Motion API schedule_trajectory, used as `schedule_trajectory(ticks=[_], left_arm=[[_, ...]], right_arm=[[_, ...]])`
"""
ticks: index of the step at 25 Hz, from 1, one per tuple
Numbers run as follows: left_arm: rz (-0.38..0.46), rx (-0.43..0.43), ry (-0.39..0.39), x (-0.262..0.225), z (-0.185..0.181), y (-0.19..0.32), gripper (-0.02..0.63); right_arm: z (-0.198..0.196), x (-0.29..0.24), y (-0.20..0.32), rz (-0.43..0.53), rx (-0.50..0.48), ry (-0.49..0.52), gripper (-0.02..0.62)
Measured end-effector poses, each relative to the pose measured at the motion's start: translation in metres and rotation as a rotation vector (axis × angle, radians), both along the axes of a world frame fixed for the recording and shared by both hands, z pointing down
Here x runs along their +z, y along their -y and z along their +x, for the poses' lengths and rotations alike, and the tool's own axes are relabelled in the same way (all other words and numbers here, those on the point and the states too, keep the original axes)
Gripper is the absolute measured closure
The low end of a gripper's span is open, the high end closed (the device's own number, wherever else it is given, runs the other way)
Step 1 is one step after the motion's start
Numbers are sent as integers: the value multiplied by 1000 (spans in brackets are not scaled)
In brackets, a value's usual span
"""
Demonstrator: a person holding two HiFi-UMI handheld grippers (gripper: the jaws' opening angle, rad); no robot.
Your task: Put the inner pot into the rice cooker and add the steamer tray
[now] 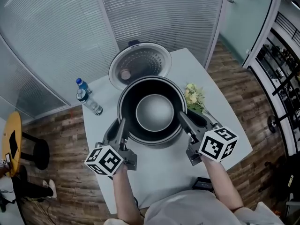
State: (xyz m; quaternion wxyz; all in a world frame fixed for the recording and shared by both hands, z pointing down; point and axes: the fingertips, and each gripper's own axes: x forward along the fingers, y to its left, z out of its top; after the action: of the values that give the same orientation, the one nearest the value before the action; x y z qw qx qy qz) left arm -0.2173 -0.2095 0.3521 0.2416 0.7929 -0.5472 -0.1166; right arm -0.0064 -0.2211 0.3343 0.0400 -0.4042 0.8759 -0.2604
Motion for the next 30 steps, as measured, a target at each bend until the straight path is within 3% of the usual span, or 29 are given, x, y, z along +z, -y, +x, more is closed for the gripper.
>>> schedule_trajectory(ticks=[20, 30], left_arm=[[-151, 27, 12, 63, 8, 40, 509], [-236, 44, 152, 93, 15, 49, 502]], right_arm=[[8, 66, 39, -156, 24, -28, 492], [11, 100, 46, -233, -3, -99, 482]])
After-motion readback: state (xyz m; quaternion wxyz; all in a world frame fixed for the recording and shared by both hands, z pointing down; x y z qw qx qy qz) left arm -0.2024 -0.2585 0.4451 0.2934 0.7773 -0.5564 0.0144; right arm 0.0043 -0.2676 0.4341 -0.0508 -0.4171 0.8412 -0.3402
